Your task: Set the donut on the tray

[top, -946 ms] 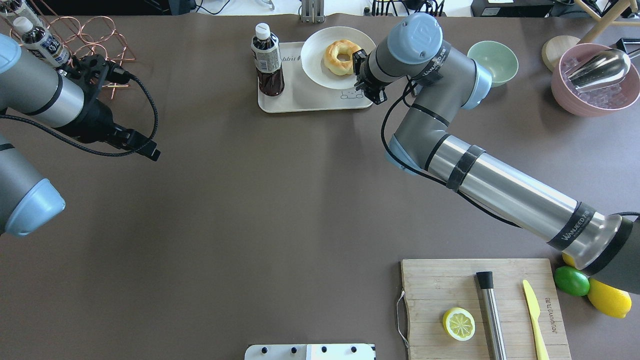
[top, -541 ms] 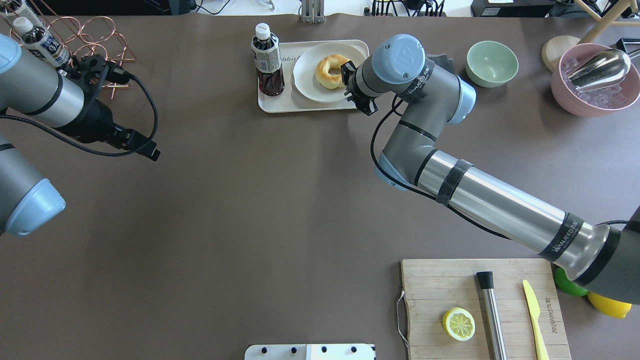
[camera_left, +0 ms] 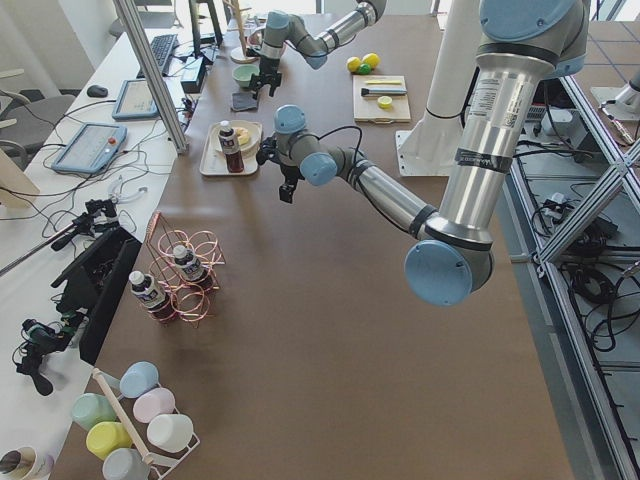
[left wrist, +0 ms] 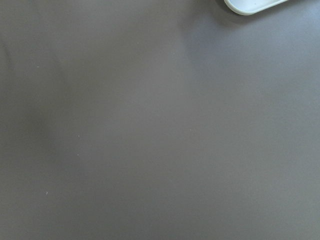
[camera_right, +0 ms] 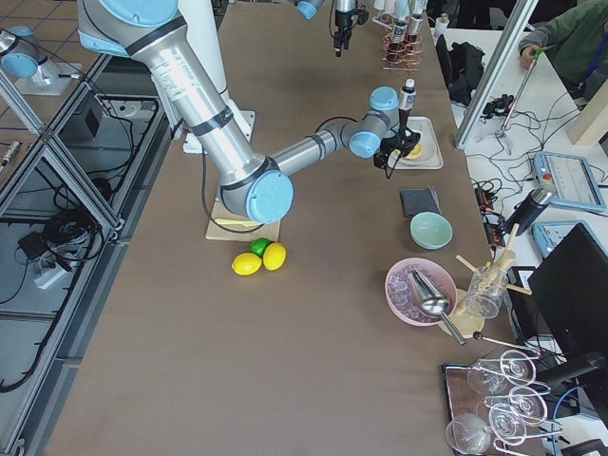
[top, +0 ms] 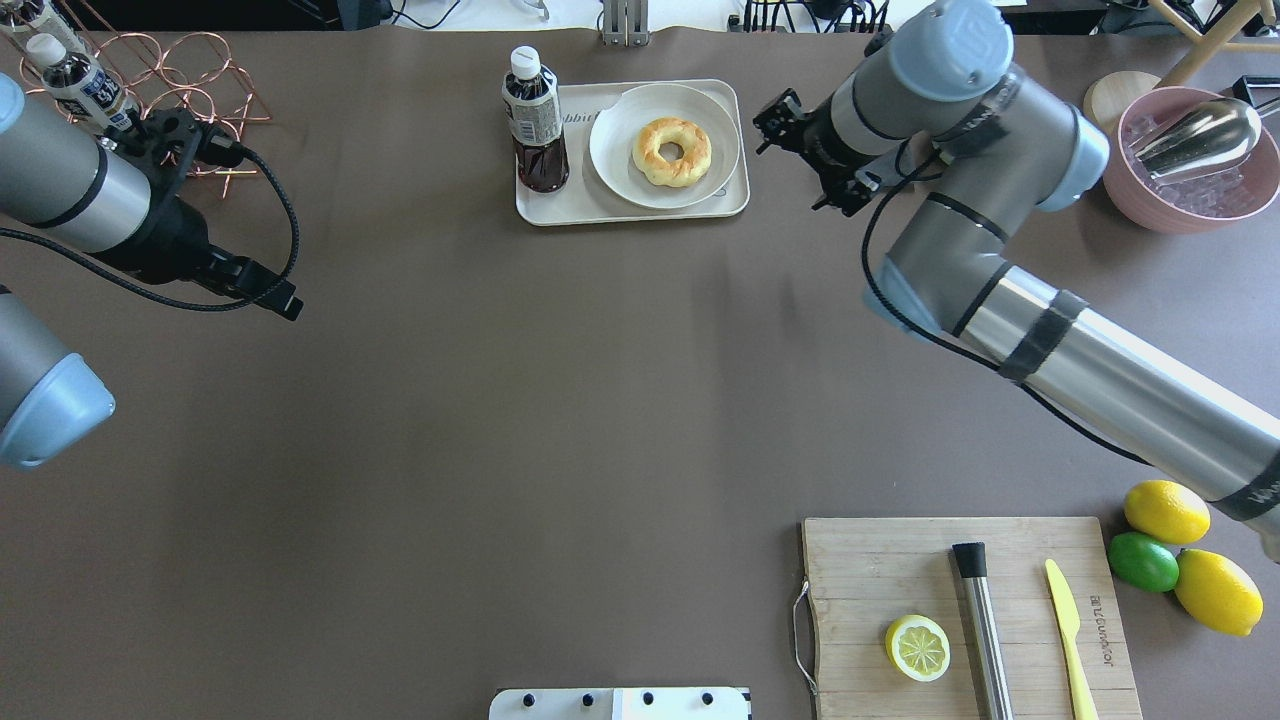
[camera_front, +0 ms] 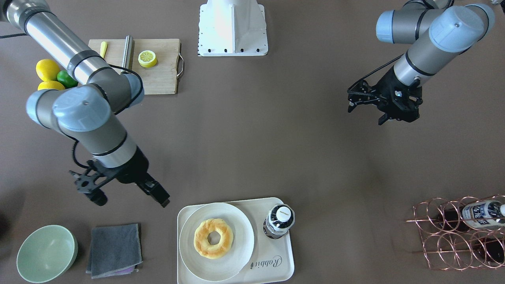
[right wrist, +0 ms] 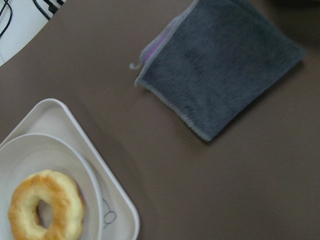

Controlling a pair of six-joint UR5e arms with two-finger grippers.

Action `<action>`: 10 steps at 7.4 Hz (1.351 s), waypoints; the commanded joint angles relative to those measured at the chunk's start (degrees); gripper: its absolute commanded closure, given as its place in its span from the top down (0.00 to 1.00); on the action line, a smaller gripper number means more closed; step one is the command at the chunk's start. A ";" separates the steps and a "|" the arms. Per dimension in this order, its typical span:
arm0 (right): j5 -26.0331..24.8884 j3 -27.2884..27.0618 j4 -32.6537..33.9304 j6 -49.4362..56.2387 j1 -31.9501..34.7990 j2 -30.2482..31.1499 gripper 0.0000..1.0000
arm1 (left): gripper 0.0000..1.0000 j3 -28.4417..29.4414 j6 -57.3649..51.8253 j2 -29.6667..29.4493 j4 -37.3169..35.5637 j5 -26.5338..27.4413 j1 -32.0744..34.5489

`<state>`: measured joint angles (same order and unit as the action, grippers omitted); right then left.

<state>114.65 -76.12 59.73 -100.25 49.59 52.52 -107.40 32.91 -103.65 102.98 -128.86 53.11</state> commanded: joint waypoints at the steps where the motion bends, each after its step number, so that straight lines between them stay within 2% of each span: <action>1: 10.13 -11.82 5.29 25.18 10.84 17.37 1.00 | 0.99 0.43 -14.29 6.76 -0.59 -6.72 10.55; 3: 12.17 -15.80 7.58 51.16 20.23 30.57 1.00 | 0.99 2.70 -28.79 11.17 -3.38 -7.63 21.36; 4: 12.96 -15.82 10.29 64.61 26.11 33.76 1.00 | 0.99 4.02 -37.31 11.10 -9.06 -7.63 26.20; 6: 13.59 -15.99 23.87 91.32 37.63 35.28 1.00 | 0.99 7.19 -54.63 10.57 -19.35 -6.93 35.62; 7: 13.50 -15.99 32.21 102.95 42.73 34.50 1.00 | 0.99 9.46 -59.49 11.35 -20.62 -6.93 39.05; 8: 12.98 -15.99 37.95 109.77 46.35 33.97 1.00 | 0.99 12.18 -64.50 12.58 -20.63 -6.23 41.96; 9: 12.71 -15.99 39.14 111.83 47.95 34.92 1.00 | 0.99 14.73 -65.59 12.68 -20.72 1.08 42.33; 10: 11.84 -15.90 38.89 111.77 48.14 35.89 1.00 | 0.99 17.28 -65.08 12.24 -20.72 4.12 42.16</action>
<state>127.55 -92.10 96.31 7.92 95.50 87.15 -94.49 -30.53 -91.33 82.57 -131.27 94.31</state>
